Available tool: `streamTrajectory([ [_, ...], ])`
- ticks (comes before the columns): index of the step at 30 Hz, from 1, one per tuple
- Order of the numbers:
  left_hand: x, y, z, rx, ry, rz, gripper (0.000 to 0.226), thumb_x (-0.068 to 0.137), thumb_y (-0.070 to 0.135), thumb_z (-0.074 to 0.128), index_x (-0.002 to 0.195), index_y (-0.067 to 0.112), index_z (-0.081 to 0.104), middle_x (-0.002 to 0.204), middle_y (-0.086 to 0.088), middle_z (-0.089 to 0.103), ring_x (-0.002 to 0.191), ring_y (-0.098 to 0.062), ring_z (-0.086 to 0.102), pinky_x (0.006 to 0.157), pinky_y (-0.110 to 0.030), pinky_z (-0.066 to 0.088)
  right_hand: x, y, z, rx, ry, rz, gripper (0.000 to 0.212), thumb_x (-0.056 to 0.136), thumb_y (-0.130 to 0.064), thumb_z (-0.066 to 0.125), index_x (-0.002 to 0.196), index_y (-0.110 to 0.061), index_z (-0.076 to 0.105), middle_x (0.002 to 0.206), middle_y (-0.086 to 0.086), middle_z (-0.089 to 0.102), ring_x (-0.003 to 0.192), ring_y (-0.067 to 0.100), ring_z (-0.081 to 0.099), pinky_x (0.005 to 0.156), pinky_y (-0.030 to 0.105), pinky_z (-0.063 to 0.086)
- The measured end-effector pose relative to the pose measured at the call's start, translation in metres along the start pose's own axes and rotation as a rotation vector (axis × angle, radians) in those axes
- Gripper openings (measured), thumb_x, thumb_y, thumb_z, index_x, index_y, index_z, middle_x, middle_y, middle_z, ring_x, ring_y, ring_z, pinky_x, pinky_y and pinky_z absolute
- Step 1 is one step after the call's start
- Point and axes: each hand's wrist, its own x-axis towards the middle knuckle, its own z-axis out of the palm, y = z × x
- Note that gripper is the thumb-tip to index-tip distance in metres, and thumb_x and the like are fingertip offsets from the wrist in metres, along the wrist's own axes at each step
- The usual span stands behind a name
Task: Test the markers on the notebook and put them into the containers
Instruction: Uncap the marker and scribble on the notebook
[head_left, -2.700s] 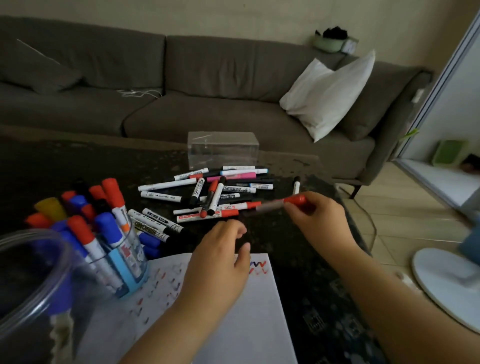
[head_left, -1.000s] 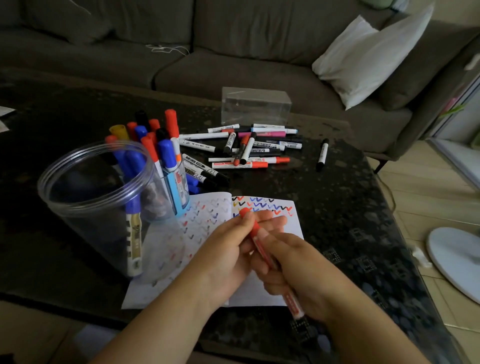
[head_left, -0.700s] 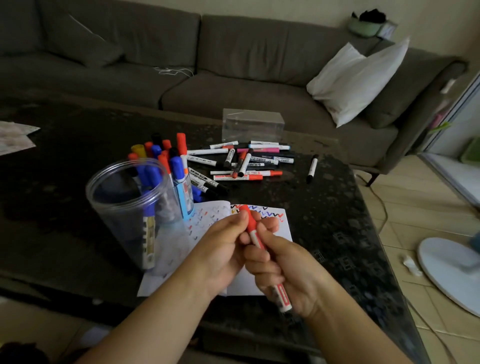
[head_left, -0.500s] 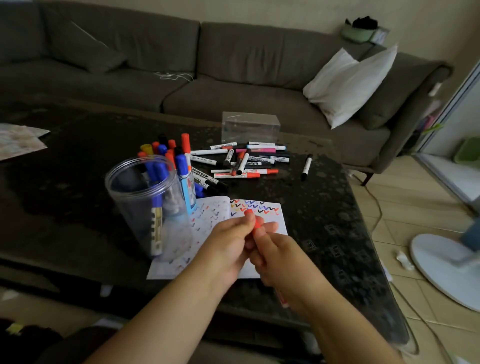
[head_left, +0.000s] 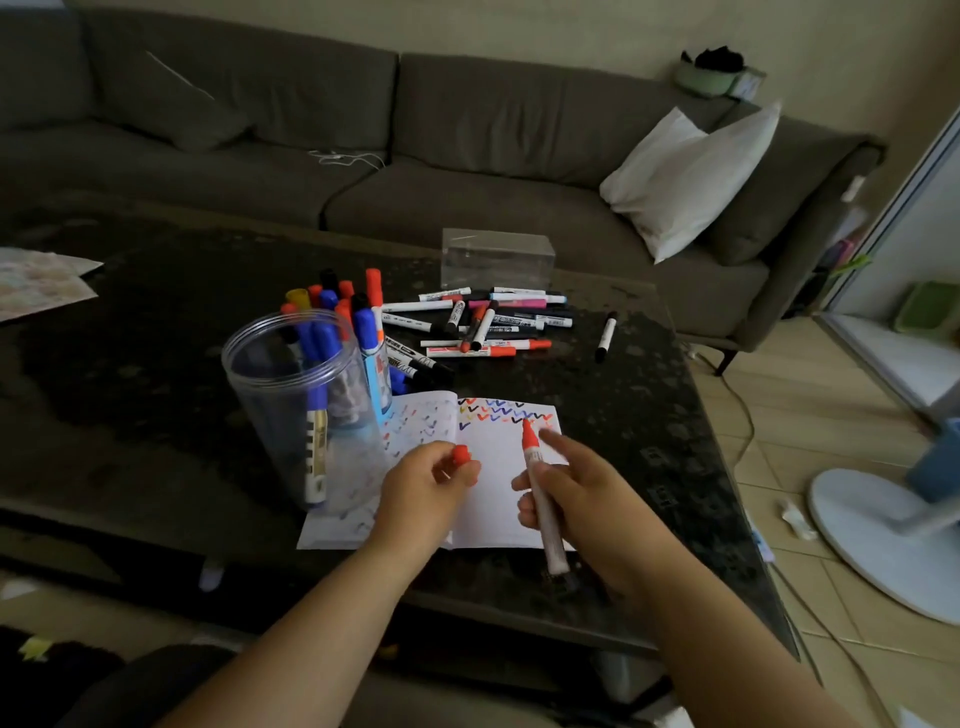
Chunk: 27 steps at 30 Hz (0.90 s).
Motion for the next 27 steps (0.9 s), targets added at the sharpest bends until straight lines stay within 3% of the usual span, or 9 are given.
streamTrajectory([
  [2,0.005,-0.006,0.003,0.021,0.004,0.045,0.007,0.086,0.028,0.065,0.089,0.023,0.061,0.093,0.006,0.065,0.089,-0.012,0.060,0.077,-0.022,0.044,0.012,0.000,0.001,0.107,0.008,-0.005,0.021,0.100,-0.012,0.045,0.116,-0.021,0.054,0.088,0.015,0.066,0.061,0.016,0.065,0.062,0.024,0.055],
  [5,0.012,-0.016,0.008,0.153,0.002,0.177,0.009,0.088,0.028,0.062,0.092,0.023,0.056,0.092,0.008,0.059,0.089,-0.008,0.055,0.073,-0.012,0.038,0.031,0.001,0.002,0.373,-0.016,0.049,0.025,0.101,-0.006,0.038,0.107,-0.007,0.062,0.086,0.019,0.065,0.064,0.018,0.066,0.062,0.024,0.056],
  [8,0.017,-0.028,0.015,0.354,0.059,0.294,0.018,0.092,0.035,0.053,0.102,0.020,0.054,0.103,0.007,0.054,0.096,-0.004,0.044,0.080,-0.012,0.031,0.056,0.007,0.003,0.588,-0.077,0.045,0.020,0.096,0.000,0.044,0.104,-0.005,0.062,0.078,0.013,0.063,0.066,0.014,0.059,0.065,0.022,0.054],
  [11,0.021,-0.032,0.018,0.381,0.117,0.291,0.028,0.093,0.039,0.047,0.115,0.022,0.051,0.119,0.006,0.052,0.108,-0.005,0.042,0.088,-0.013,0.029,0.081,0.017,0.006,0.320,-0.043,-0.029,0.011,0.097,-0.013,0.048,0.101,-0.013,0.058,0.071,0.002,0.060,0.071,0.012,0.052,0.073,0.027,0.046],
  [15,0.024,-0.037,0.021,0.424,0.117,0.351,0.027,0.093,0.037,0.049,0.111,0.019,0.054,0.114,0.003,0.056,0.108,-0.012,0.047,0.091,-0.022,0.037,0.111,0.020,0.019,-0.111,0.102,-0.211,0.039,0.099,-0.043,0.035,0.093,-0.022,0.067,0.064,-0.002,0.055,0.059,0.001,0.048,0.058,0.011,0.038],
  [18,0.028,-0.042,0.022,0.432,0.147,0.394,0.029,0.091,0.036,0.048,0.107,0.015,0.059,0.108,0.000,0.061,0.104,-0.018,0.052,0.089,-0.031,0.043,0.127,0.026,0.027,-0.216,0.195,-0.266,0.034,0.097,-0.040,0.043,0.088,-0.020,0.070,0.064,-0.007,0.058,0.058,-0.005,0.051,0.059,0.008,0.038],
  [22,0.032,-0.048,0.024,0.453,0.186,0.455,0.039,0.087,0.040,0.040,0.106,0.015,0.063,0.104,0.001,0.066,0.101,-0.018,0.056,0.086,-0.033,0.047,0.134,0.036,0.031,-0.222,0.316,-0.328,0.014,0.090,-0.015,0.060,0.079,-0.007,0.060,0.064,-0.011,0.055,0.057,-0.014,0.051,0.054,0.006,0.038],
  [27,0.034,-0.051,0.025,0.467,0.181,0.457,0.040,0.084,0.041,0.042,0.105,0.015,0.064,0.103,0.002,0.067,0.102,-0.018,0.056,0.088,-0.032,0.046,0.140,0.041,0.028,-0.252,0.338,-0.362,0.032,0.088,-0.013,0.061,0.063,-0.014,0.042,0.048,-0.013,0.047,0.046,-0.003,0.040,0.048,0.011,0.034],
])
